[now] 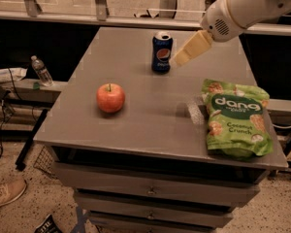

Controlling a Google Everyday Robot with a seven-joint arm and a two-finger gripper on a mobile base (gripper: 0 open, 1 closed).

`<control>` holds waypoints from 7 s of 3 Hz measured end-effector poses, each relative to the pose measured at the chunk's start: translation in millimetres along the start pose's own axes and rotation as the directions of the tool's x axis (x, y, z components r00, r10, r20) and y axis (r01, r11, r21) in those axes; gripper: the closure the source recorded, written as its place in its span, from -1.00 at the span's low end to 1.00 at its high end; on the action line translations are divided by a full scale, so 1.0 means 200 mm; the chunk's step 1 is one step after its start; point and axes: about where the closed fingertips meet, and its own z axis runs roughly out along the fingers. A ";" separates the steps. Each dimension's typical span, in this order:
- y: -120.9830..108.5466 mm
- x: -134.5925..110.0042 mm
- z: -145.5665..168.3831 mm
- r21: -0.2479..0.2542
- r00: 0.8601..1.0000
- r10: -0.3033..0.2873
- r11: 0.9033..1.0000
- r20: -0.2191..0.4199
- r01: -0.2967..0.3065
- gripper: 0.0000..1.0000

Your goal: Move pepsi can near apple

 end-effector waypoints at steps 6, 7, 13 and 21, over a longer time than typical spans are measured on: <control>-0.17 -0.22 0.58 -0.008 0.987 0.138 0.990 0.085 -0.137 -0.17; -0.14 -0.26 0.56 -0.027 0.988 0.112 0.994 0.108 -0.109 0.30; 0.55 -0.40 0.57 -0.306 0.979 -0.194 0.930 0.070 0.206 1.00; 0.49 -0.27 0.50 -0.261 0.989 -0.135 0.954 0.059 0.146 -1.00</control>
Offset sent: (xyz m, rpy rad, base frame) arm 0.0769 0.0559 -0.0450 0.0723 0.0307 -0.1005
